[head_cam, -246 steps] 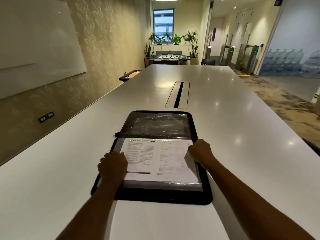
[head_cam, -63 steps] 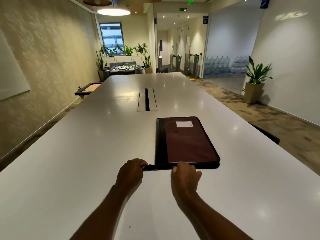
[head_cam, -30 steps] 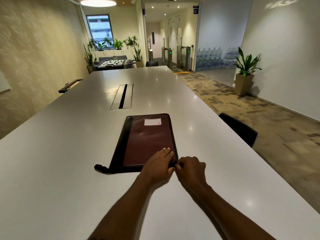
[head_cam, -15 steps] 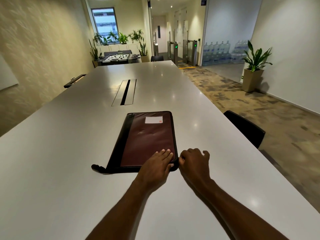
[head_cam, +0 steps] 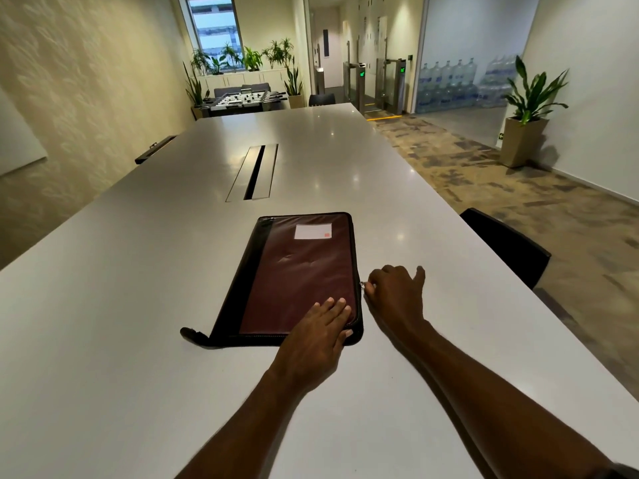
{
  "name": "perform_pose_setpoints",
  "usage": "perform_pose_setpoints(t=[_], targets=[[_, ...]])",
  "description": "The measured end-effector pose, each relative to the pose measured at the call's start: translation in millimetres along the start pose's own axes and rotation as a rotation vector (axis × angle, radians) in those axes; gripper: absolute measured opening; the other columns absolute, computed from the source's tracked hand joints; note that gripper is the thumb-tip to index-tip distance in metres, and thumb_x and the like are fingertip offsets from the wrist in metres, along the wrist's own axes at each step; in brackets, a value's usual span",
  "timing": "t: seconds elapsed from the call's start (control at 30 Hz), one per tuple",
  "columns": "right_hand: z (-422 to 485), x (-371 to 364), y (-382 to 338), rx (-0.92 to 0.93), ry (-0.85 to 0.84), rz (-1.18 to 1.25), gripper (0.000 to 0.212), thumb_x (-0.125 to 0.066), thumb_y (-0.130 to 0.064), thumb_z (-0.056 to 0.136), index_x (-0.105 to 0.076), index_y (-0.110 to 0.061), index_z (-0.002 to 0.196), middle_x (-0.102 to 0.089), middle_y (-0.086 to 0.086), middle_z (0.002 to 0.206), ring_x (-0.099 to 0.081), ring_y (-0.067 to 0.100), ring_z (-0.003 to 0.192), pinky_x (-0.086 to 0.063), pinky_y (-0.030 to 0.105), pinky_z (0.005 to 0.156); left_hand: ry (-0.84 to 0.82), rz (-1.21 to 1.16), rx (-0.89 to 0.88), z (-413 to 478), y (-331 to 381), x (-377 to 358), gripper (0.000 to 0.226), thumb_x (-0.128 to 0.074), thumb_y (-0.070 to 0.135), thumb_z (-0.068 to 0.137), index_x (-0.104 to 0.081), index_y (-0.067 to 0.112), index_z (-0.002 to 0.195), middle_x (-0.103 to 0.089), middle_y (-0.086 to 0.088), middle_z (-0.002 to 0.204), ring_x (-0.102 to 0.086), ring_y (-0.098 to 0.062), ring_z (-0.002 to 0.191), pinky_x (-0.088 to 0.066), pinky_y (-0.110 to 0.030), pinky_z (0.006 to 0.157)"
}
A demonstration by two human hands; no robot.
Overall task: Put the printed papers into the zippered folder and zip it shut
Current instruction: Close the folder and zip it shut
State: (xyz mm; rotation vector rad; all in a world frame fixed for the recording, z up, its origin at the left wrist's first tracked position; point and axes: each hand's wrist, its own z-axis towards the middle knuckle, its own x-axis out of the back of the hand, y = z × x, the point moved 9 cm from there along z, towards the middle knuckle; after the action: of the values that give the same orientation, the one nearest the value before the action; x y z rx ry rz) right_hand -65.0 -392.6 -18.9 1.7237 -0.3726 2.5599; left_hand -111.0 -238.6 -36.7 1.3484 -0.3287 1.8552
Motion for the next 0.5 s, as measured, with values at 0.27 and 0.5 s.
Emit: perform_pose_setpoints(t=[0.27, 0.5], targets=[[58.5, -14.2, -1.2, -0.047, -0.023, -0.014, 0.020, -0.053, -0.030, 0.094, -0.066, -0.018, 0.085, -0.067, 0.002, 0.091, -0.063, 0.027, 0.092, -0.034, 0.053, 0.102, 0.017, 0.005, -0.007, -2.0, 4.3, 2.7, 0.046, -0.042, 0.035, 0.099, -0.050, 0.010, 0.136, -0.048, -0.004, 0.145, -0.038, -0.020, 0.138, -0.028, -0.038, 0.115], [49.2, -13.9, 24.6, -0.299, 0.056, 0.569, 0.031, -0.063, -0.027, 0.087, -0.066, 0.001, 0.074, -0.069, 0.020, 0.082, -0.060, 0.034, 0.075, -0.042, 0.035, 0.065, 0.115, -0.114, 0.107, 46.7, -14.2, 37.4, 0.025, -0.052, 0.045, 0.090, -0.065, 0.025, 0.098, -0.067, 0.010, 0.103, -0.060, -0.009, 0.099, -0.047, -0.023, 0.081]])
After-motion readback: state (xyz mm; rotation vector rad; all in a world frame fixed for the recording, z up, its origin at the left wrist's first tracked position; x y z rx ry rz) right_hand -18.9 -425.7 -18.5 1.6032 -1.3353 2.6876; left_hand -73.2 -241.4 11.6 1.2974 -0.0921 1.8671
